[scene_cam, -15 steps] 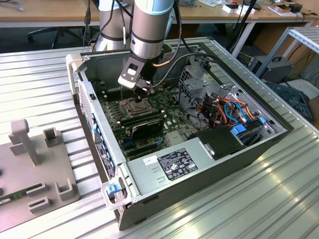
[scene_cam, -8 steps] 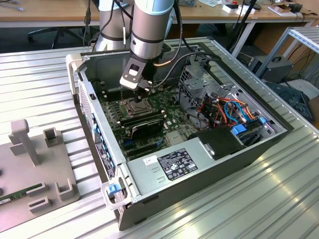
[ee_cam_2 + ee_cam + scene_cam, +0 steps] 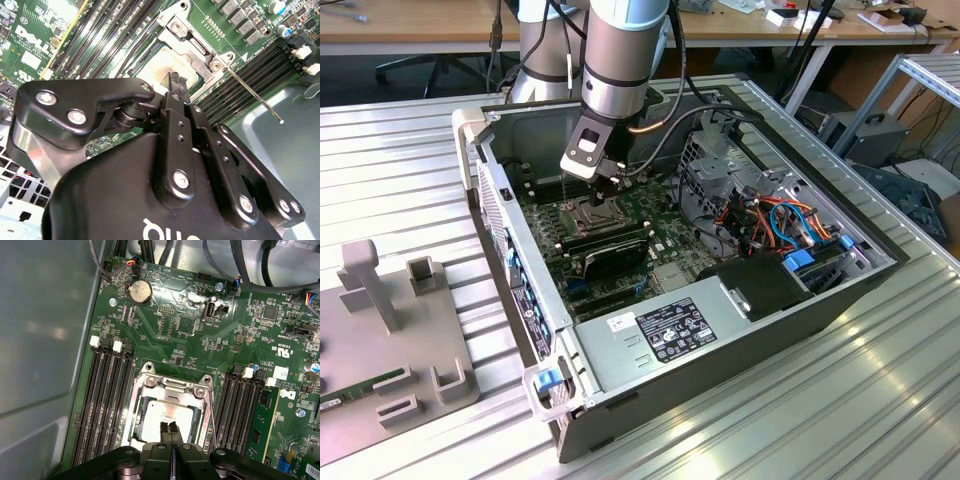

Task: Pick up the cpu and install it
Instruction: 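Install the first cpu locking lever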

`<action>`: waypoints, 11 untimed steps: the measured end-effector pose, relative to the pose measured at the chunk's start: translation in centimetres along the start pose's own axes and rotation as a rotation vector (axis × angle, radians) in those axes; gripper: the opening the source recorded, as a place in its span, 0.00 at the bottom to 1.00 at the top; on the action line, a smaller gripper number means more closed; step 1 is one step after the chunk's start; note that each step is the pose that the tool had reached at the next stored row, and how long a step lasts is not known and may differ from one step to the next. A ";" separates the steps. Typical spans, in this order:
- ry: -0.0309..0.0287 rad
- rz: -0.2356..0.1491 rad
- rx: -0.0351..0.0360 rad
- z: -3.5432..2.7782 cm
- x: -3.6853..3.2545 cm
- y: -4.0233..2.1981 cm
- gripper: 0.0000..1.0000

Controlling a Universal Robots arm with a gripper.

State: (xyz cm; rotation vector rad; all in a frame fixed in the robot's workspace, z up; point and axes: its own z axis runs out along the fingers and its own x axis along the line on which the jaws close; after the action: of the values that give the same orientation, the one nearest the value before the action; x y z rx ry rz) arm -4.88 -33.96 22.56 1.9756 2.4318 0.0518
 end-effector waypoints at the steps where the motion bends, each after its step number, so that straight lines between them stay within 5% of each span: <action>1: 0.0000 0.000 -0.0001 0.00 0.00 0.00 0.11; 6: 0.0006 -0.020 0.0002 0.00 0.00 0.00 0.11; 11: 0.0026 -0.083 0.0012 0.00 0.00 0.00 0.11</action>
State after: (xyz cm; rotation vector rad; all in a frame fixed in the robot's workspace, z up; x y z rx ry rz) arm -4.88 -33.96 22.56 1.8733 2.5132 0.0523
